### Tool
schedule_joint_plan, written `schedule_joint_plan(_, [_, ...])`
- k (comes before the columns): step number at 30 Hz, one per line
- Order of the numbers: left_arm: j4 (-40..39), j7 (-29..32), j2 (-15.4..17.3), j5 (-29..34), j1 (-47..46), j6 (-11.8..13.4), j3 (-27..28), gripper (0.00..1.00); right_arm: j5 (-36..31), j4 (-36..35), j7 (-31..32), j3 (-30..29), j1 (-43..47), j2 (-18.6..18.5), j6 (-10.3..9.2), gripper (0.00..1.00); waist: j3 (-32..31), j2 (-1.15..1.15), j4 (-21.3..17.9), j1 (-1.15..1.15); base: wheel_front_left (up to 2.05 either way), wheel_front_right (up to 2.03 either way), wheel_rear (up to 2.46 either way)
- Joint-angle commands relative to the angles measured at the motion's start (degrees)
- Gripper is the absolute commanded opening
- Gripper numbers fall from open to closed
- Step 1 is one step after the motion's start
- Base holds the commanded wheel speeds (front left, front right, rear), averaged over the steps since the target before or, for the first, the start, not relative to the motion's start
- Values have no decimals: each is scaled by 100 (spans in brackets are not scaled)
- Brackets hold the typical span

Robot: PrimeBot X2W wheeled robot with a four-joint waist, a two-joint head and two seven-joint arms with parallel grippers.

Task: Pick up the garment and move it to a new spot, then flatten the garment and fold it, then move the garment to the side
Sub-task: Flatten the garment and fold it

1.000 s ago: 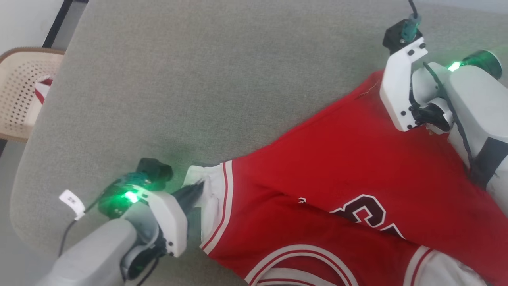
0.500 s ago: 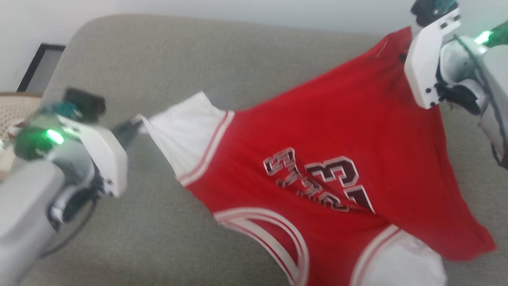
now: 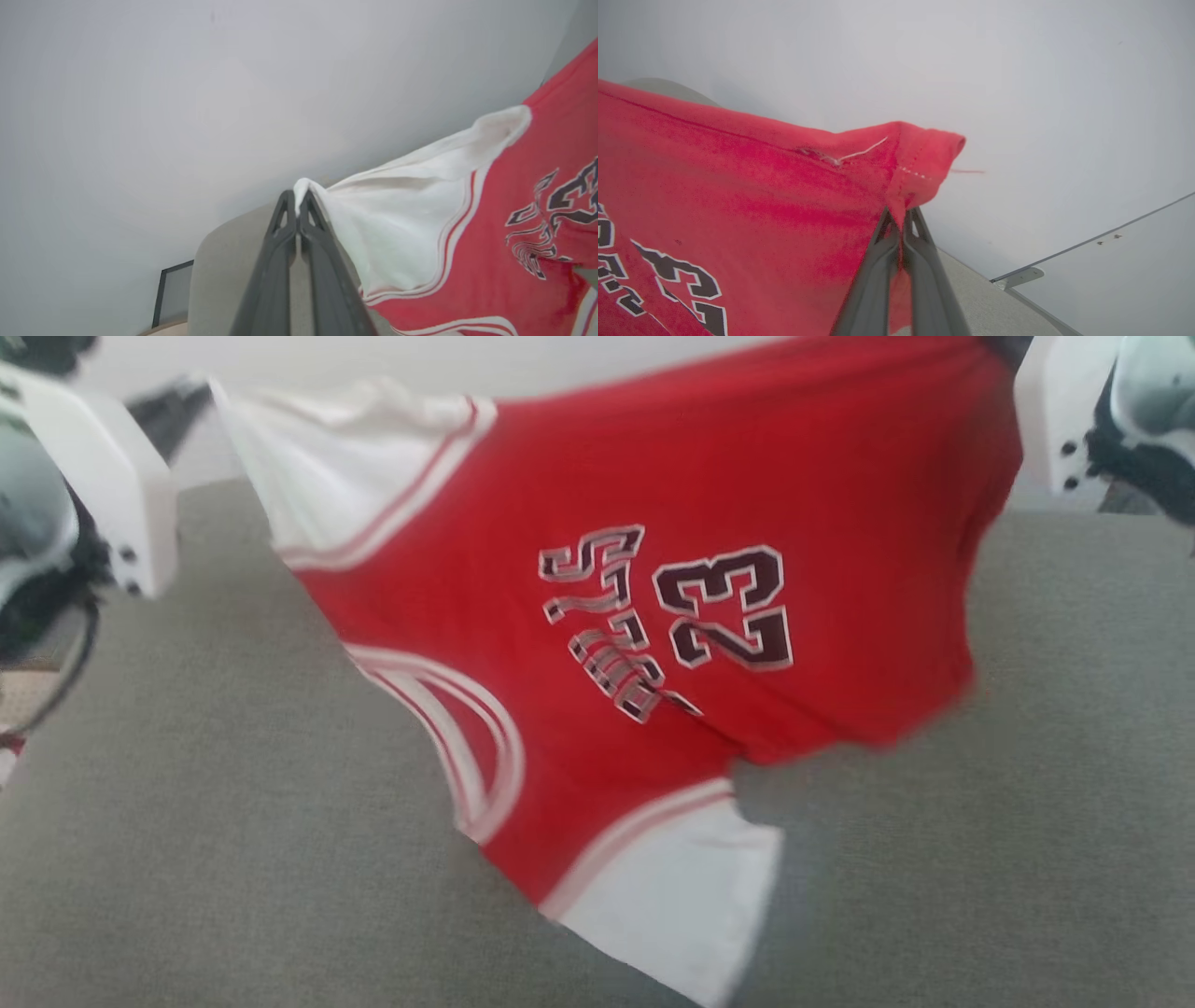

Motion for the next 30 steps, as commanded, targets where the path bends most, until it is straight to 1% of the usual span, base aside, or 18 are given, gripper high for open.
schedule_joint_plan(1, [108, 37, -4, 89, -182, -38, 32, 0, -82, -17, -84, -56, -62, -20, -13, 0, -74, 0, -45, 0, 0, 0, 0])
schedule_joint_plan(8, [629, 22, -208, 279, -881, -252, 50, 0, -268, -41, -232, -367, -120, 64, -13, 0, -189, 0, -101, 0, 0, 0, 0])
schedule_joint_plan(13, [1069, -36, -421, 435, -1374, -388, 24, 0, -474, -68, -308, -588, -136, 127, -13, 0, -205, 0, -137, 0, 0, 0, 0])
schedule_joint_plan(17, [1431, -277, -604, 663, -1795, -432, 18, 0, -635, -33, -358, -775, -171, 211, -13, 0, -86, 0, -188, 0, 0, 0, 0])
schedule_joint_plan(22, [1832, -702, -846, 974, -2344, -475, 21, 0, -932, 26, -491, -1062, -324, 330, -13, 0, 309, 0, -292, 0, 0, 0, 0])
schedule_joint_plan(30, [2467, -1590, -1228, 1438, -3360, -356, 89, 0, -1751, 271, -1238, -1724, -857, 603, -13, 0, 1272, 0, -427, 0, 0, 0, 0])
